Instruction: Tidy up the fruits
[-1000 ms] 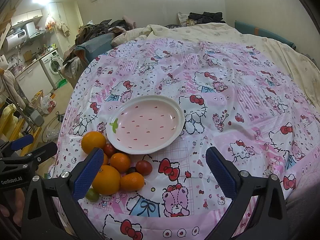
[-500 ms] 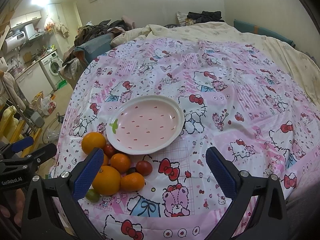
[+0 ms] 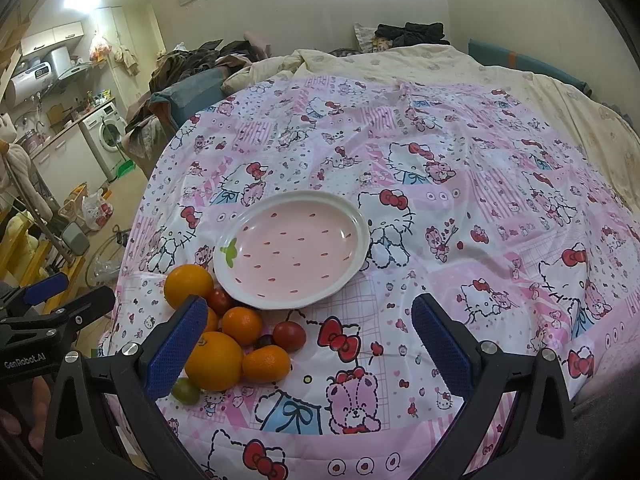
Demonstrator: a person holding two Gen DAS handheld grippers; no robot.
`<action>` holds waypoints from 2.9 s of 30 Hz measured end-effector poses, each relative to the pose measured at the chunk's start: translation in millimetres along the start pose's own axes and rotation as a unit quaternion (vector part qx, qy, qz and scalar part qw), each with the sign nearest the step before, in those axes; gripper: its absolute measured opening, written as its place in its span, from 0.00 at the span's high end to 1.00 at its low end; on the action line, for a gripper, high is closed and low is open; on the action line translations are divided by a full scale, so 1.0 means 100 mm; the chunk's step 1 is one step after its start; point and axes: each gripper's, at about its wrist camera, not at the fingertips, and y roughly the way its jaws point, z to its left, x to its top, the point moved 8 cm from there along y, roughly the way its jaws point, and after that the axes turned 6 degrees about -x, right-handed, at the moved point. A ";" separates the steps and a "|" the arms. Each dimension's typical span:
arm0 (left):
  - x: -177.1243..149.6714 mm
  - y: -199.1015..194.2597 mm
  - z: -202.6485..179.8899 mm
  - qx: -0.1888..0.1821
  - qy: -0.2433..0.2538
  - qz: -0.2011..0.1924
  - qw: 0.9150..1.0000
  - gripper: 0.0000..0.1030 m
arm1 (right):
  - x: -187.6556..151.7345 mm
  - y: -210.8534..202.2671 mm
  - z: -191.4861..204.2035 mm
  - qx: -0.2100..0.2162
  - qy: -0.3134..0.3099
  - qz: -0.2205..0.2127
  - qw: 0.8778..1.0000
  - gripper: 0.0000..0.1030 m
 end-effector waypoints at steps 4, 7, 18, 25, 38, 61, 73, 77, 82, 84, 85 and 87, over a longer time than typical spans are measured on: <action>0.00 0.00 0.00 0.000 0.000 0.000 1.000 0.00 | 0.00 0.00 0.00 0.000 0.001 0.000 1.000 0.00; 0.00 0.00 0.00 0.000 0.000 0.000 1.000 0.00 | 0.00 0.00 0.00 0.000 0.000 0.001 1.000 0.00; 0.00 0.00 0.00 -0.001 -0.001 0.001 1.000 0.00 | 0.00 -0.01 0.01 0.000 -0.001 -0.001 1.000 0.00; -0.02 0.03 0.02 0.001 0.001 0.002 1.000 0.00 | 0.01 -0.01 -0.01 0.001 0.001 -0.001 1.000 0.00; -0.07 0.06 0.12 -0.003 -0.034 0.019 0.999 0.00 | -0.31 0.52 -0.09 0.115 0.111 0.215 0.963 0.19; -0.09 0.12 0.10 0.007 -0.028 0.053 0.998 0.00 | -0.60 1.01 0.11 0.133 0.178 0.292 0.930 0.59; 0.05 0.37 0.38 0.007 -0.093 0.118 0.989 0.00 | 0.11 0.66 -0.12 0.147 0.119 0.217 0.958 0.59; 0.07 0.56 0.43 0.009 -0.098 0.153 0.983 0.00 | 0.22 0.72 -0.20 0.151 0.116 0.210 0.959 0.59; 0.04 0.90 0.44 0.001 -0.115 0.210 0.971 0.07 | 0.18 0.85 -0.21 0.162 0.130 0.219 0.953 0.59; 0.03 1.02 0.40 0.001 -0.110 0.226 0.968 0.08 | 0.15 0.87 -0.20 0.164 0.130 0.223 0.952 0.59; 0.03 1.08 0.38 -0.001 -0.108 0.234 0.966 0.08 | 0.15 0.88 -0.19 0.167 0.132 0.224 0.951 0.59; 0.01 1.22 0.32 -0.005 -0.106 0.252 0.962 0.11 | 0.13 0.88 -0.18 0.172 0.133 0.226 0.950 0.59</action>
